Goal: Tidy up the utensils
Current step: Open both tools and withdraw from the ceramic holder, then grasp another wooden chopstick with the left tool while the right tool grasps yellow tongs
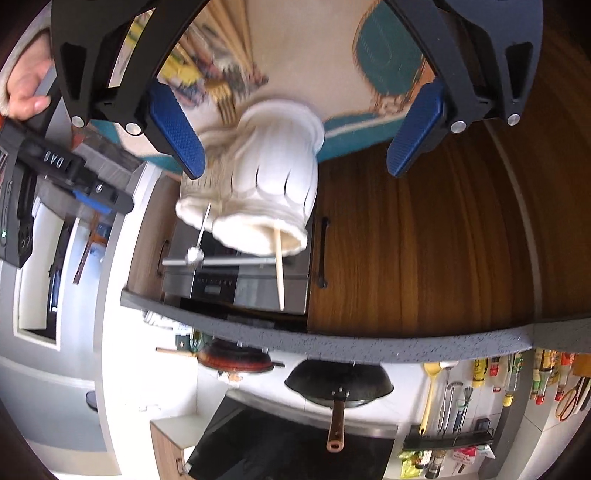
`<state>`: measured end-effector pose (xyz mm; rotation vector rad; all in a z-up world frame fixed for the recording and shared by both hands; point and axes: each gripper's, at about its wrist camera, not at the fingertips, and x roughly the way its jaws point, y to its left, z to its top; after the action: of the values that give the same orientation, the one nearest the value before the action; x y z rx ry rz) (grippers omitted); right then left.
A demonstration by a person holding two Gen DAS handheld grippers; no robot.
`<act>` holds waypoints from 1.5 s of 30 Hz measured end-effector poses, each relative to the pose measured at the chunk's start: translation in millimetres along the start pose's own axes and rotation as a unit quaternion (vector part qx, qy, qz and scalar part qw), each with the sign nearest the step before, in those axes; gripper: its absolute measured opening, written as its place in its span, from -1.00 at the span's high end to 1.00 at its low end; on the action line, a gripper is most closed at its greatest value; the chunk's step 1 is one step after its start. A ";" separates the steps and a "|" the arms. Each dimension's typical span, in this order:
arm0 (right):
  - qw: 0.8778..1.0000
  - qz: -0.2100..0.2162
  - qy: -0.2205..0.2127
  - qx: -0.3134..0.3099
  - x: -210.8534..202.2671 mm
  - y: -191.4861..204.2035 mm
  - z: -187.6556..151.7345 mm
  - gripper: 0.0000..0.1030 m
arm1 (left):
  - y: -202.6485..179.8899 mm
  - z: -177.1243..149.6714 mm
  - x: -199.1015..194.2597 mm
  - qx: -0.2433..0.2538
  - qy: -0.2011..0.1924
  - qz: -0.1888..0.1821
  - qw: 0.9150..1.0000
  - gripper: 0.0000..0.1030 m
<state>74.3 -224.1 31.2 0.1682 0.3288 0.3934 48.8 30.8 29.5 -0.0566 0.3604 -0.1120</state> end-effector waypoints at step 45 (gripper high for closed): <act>0.965 0.002 0.255 -0.067 -38.3 19.1 -68.2 -0.44 | -34.6 -91.4 -3.6 0.097 0.290 -0.038 0.951 0.04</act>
<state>10.8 -215.4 -17.4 -0.0690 0.8078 0.4598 9.6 -6.3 -52.1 0.1616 0.9347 -0.2407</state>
